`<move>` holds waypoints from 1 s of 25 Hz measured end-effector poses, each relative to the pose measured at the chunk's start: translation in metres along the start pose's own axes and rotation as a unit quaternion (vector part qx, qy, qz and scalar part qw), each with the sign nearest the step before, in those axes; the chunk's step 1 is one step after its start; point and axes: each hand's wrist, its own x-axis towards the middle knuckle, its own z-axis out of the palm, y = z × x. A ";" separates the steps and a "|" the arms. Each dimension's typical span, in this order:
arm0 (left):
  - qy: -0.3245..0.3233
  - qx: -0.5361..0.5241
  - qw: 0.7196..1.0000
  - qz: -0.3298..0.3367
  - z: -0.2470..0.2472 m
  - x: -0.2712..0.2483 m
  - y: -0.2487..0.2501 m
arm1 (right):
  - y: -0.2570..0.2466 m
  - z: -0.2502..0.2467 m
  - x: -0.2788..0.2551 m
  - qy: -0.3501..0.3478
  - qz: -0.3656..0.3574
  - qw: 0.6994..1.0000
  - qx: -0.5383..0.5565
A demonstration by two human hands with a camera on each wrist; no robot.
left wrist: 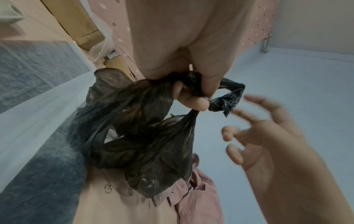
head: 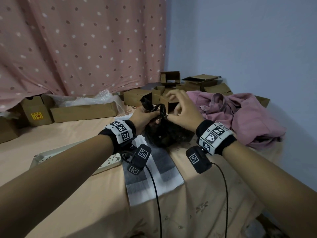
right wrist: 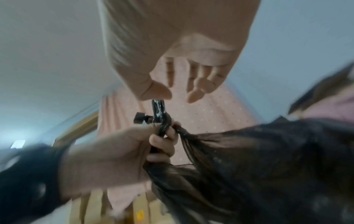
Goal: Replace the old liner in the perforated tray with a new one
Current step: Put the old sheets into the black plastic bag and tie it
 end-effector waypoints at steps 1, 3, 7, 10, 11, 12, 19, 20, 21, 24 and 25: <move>-0.003 -0.009 1.000 0.000 -0.002 0.002 -0.001 | -0.006 -0.001 -0.001 -0.023 -0.085 0.990 -0.107; -0.025 -0.017 1.000 -0.002 -0.004 0.004 -0.004 | -0.010 0.002 0.000 -0.050 -0.195 0.947 -0.251; -0.060 -0.029 0.998 -0.018 -0.009 -0.003 -0.003 | -0.003 0.011 0.012 -0.034 -0.215 0.945 -0.243; -0.094 -0.011 0.995 -0.033 -0.016 -0.008 -0.001 | -0.002 0.012 0.021 -0.028 -0.209 0.946 -0.248; -0.101 0.020 0.994 -0.028 -0.018 -0.008 -0.002 | -0.003 0.012 0.024 -0.019 -0.197 0.950 -0.242; -0.102 0.050 0.993 -0.020 -0.019 -0.008 -0.003 | -0.003 0.012 0.027 -0.005 -0.181 0.956 -0.231; -0.080 0.043 0.996 0.014 -0.023 -0.003 -0.008 | 0.009 0.022 0.034 0.003 -0.040 0.996 -0.084; -0.071 0.041 0.997 0.017 -0.023 -0.003 -0.007 | 0.009 0.026 0.029 -0.044 0.010 0.999 -0.026; -0.061 0.041 0.997 0.018 -0.024 -0.003 -0.006 | 0.009 0.030 0.024 -0.089 0.054 0.994 0.031; -0.053 0.038 0.998 0.008 -0.025 -0.001 -0.006 | 0.012 0.036 0.016 -0.144 0.093 0.979 0.111; -0.050 0.039 0.998 0.002 -0.026 0.000 -0.006 | 0.013 0.038 0.015 -0.140 0.100 0.977 0.127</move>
